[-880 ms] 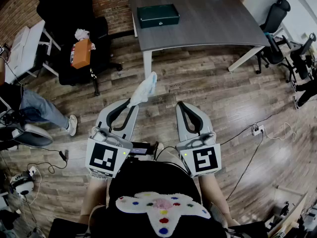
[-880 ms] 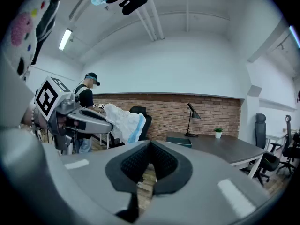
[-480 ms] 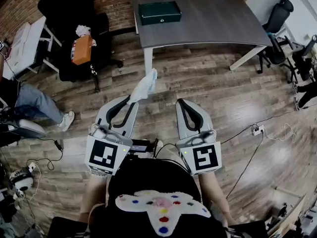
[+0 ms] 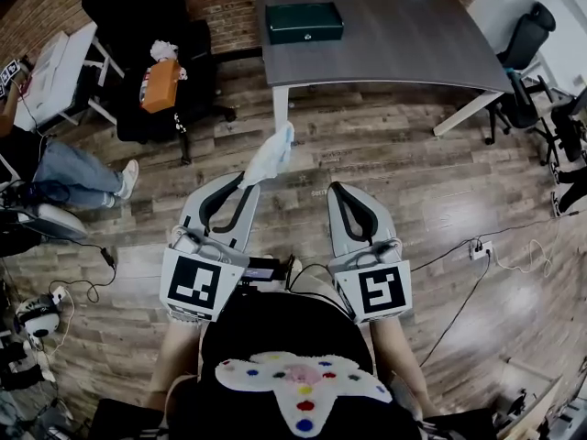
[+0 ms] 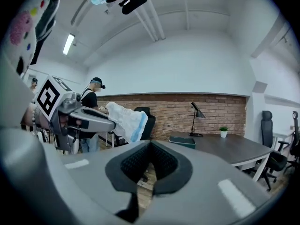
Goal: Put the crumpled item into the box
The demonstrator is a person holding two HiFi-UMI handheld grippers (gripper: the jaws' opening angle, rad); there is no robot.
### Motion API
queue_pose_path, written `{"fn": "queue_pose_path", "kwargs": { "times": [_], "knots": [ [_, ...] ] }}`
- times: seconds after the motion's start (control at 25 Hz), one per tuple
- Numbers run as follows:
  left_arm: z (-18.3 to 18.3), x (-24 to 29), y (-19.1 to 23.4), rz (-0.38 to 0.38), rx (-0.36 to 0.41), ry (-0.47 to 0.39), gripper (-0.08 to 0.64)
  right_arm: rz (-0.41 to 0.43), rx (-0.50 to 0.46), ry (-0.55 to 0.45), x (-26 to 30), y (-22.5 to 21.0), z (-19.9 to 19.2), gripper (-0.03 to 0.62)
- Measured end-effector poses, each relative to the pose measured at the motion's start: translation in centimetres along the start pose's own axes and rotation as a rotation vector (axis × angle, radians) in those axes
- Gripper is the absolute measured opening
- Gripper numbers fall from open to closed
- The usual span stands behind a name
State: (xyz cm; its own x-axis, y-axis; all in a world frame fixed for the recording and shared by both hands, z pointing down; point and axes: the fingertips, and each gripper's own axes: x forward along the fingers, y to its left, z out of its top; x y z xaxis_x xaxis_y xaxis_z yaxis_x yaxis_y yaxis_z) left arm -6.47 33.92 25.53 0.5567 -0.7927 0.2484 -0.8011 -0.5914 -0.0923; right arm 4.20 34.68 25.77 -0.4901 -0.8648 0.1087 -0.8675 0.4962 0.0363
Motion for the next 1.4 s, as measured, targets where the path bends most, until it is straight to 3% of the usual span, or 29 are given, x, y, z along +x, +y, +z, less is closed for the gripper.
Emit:
{"fn": "queue_pose_path", "kwargs": {
  "times": [0.68,0.92,1.4],
  "knots": [
    [0.1,1.3,-3.1,0.031,0.005,-0.018,0.057,0.012,-0.009,0.067,-2.0,-3.0,-2.9,0.0],
    [0.1,3.0,-1.4,0.023,0.006,-0.03,0.057,-0.014,-0.003,-0.027,0.2,-3.6,-1.4,0.0],
    [0.5,9.5,4.8,-0.012,0.011,-0.034,0.057,-0.057,-0.032,0.056,6.6,-7.3,-3.0,0.0]
  ]
}}
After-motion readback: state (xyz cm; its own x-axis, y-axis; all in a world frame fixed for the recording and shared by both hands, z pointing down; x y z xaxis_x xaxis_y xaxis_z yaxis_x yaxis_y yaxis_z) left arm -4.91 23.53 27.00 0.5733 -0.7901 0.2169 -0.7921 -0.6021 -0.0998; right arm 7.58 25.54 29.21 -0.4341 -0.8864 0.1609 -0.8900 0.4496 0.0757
